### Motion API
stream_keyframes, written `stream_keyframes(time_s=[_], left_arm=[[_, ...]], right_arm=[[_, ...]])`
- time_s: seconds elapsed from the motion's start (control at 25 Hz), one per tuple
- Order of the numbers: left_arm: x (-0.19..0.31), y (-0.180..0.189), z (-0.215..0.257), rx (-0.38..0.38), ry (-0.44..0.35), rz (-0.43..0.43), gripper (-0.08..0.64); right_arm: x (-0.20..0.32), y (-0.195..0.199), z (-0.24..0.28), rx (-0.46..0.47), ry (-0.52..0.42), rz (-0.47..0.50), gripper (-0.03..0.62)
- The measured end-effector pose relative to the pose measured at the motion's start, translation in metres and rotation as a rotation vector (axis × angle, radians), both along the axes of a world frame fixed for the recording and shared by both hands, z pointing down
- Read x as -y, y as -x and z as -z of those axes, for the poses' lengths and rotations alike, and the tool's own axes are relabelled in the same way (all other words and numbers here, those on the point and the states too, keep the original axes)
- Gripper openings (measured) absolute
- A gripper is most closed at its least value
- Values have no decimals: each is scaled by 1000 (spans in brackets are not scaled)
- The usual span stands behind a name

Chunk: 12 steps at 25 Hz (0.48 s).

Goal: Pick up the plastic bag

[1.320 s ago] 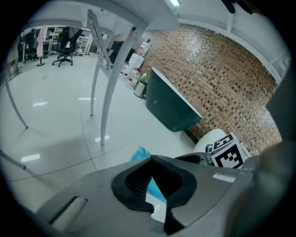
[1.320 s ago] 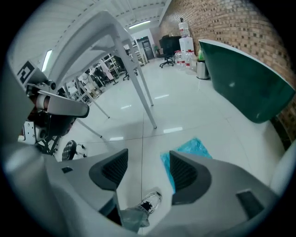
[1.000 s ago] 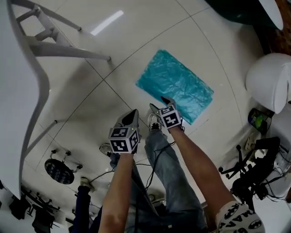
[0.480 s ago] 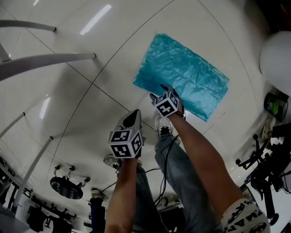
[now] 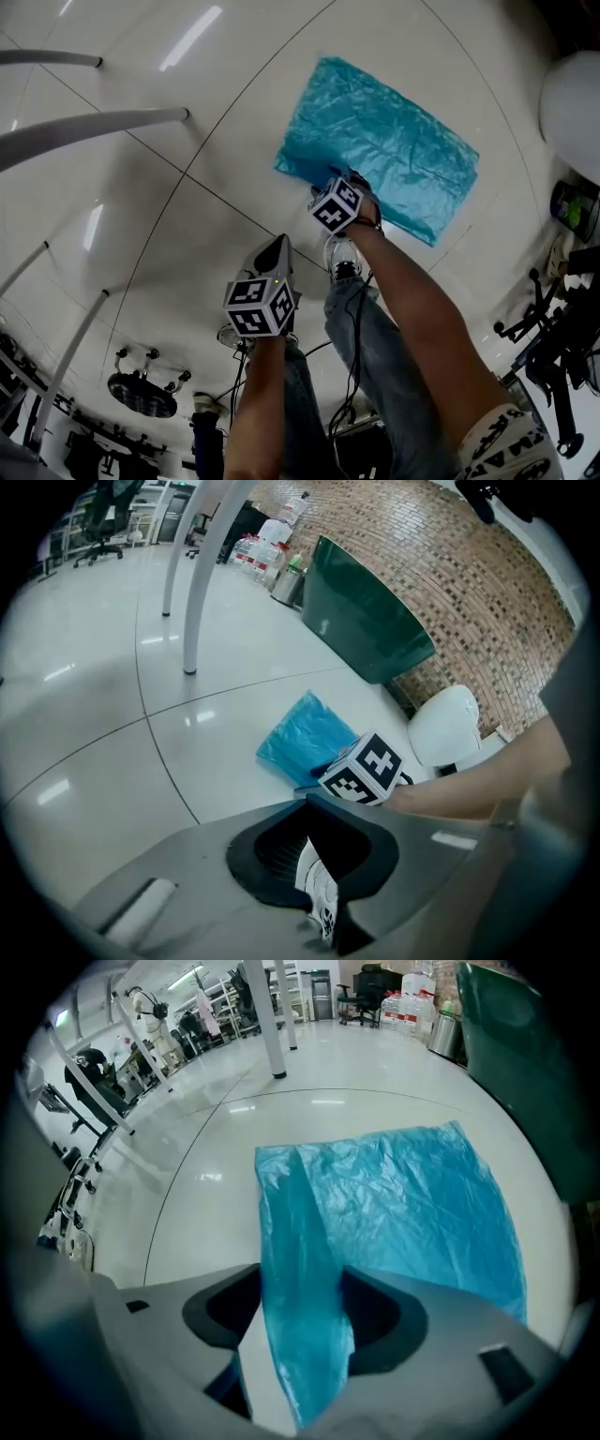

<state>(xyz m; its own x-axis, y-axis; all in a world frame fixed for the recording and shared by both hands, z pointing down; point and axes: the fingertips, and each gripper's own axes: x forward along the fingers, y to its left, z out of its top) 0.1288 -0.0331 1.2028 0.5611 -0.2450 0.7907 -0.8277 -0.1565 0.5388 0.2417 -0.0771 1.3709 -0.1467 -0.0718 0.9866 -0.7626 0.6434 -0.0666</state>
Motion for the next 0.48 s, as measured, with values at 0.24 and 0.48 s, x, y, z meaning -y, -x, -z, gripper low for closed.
stream_keyframes(time_s=[0.24, 0.48], left_arm=[[-6, 1, 3, -7, 1, 5, 0], [-6, 2, 24, -11, -6, 27, 0]], right_arm=[[16, -17, 1, 2, 0, -41, 110], [24, -24, 27, 24, 1, -78, 0]])
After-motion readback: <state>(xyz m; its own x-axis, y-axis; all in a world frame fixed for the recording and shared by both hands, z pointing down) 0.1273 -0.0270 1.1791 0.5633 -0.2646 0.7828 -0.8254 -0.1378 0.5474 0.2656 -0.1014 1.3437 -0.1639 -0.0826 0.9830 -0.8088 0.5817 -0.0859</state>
